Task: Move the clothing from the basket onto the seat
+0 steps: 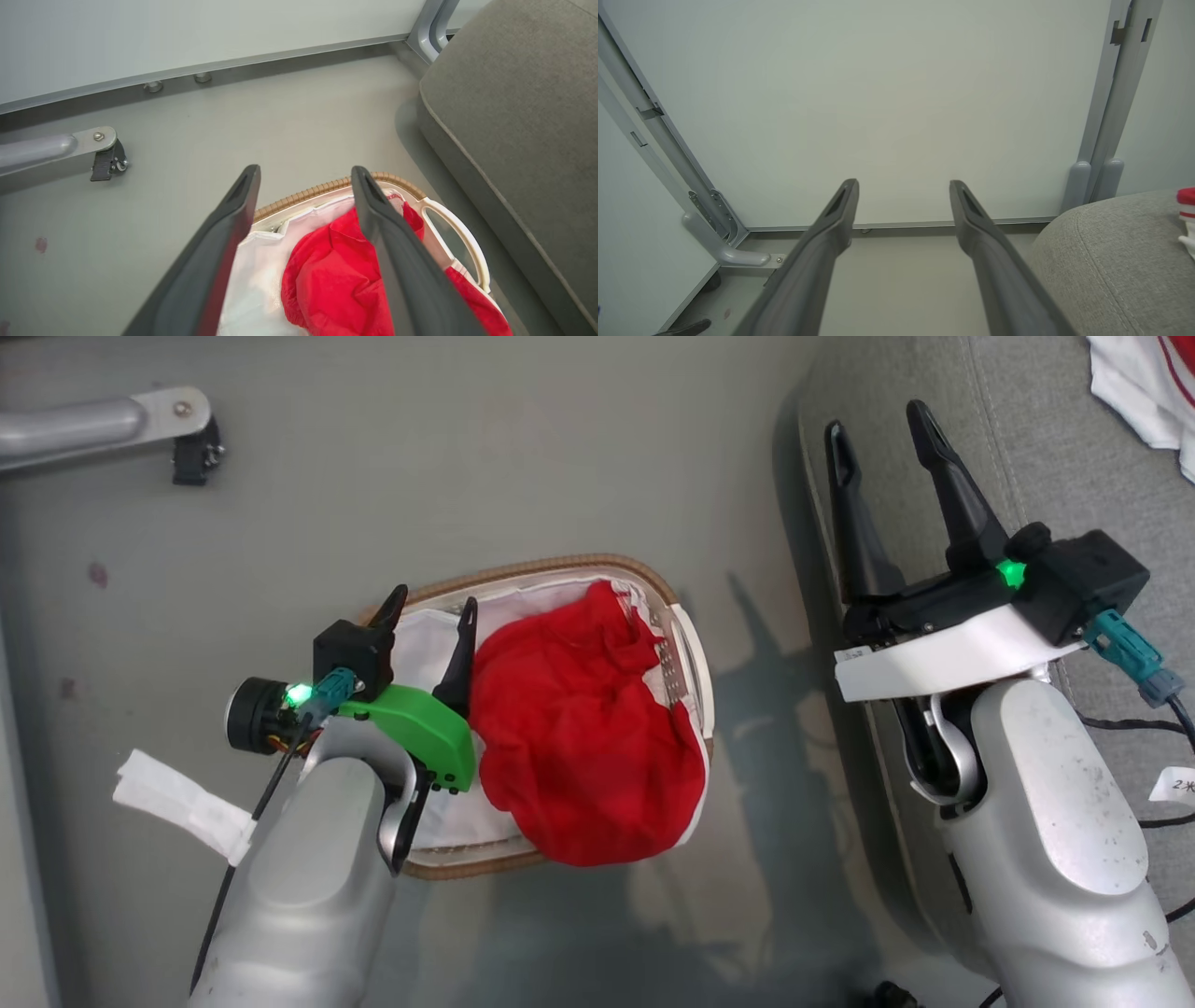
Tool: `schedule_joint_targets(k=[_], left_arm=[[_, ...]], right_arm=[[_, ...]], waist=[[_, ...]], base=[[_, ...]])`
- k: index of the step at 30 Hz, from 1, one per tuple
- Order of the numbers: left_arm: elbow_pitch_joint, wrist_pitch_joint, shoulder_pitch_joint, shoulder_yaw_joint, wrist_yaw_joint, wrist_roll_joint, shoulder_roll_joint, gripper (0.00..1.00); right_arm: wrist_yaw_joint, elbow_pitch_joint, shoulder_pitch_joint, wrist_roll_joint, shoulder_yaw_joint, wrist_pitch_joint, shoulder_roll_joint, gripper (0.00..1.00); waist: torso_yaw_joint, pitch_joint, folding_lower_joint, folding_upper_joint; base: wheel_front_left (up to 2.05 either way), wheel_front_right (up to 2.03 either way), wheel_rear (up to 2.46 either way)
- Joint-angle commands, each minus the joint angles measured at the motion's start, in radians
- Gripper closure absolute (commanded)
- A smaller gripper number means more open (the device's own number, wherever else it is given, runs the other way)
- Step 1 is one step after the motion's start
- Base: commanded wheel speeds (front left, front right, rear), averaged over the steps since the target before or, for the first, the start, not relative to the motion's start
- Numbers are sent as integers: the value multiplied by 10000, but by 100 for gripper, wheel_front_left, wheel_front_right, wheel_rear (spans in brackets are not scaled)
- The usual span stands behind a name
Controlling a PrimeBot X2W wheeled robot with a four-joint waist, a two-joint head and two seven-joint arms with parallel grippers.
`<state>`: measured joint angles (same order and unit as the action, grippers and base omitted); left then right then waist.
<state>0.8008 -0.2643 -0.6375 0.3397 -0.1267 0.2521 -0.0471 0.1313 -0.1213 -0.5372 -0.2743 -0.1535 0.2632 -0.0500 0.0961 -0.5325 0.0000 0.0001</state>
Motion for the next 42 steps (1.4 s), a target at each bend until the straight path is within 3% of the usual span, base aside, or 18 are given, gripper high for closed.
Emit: schedule_joint_targets(k=[1, 19, 27, 40, 41, 42], left_arm=[[333, -2, -459, 103, -40, -32, -73, 0], [4256, 562, -2700, 1025, -56, -403, -278, 0], [4747, 1532, -2957, 1065, 143, -309, -475, 0], [4824, 2778, -2631, 1424, -54, 344, -345, 0], [4764, 2786, -2566, 1518, -56, 410, -322, 3], [4666, 2713, -2517, 1651, -58, 513, -298, 76]], right_arm=[[-10, 122, -237, -108, -47, 19, -22, 0], [-10, 928, -690, -394, -777, 20, -22, 0], [-10, 1143, -734, -395, -1035, 20, -24, 0], [-10, 1301, -841, -429, -1202, 20, -23, 0], [-10, 1288, -836, -422, -1200, 20, -23, 0], [-10, 1264, -830, -409, -1191, 20, -25, 0]], waist=[[930, -1314, 0, -1], [1581, -2709, 0, -1], [1575, -2970, 0, -1], [1645, -3246, 0, -1], [1639, -3240, 0, -1], [1627, -3229, 0, -1]], base=[[0, 0, 0], [0, 0, 0], [0, 0, 0], [0, 0, 0], [0, 0, 0], [0, 0, 0]])
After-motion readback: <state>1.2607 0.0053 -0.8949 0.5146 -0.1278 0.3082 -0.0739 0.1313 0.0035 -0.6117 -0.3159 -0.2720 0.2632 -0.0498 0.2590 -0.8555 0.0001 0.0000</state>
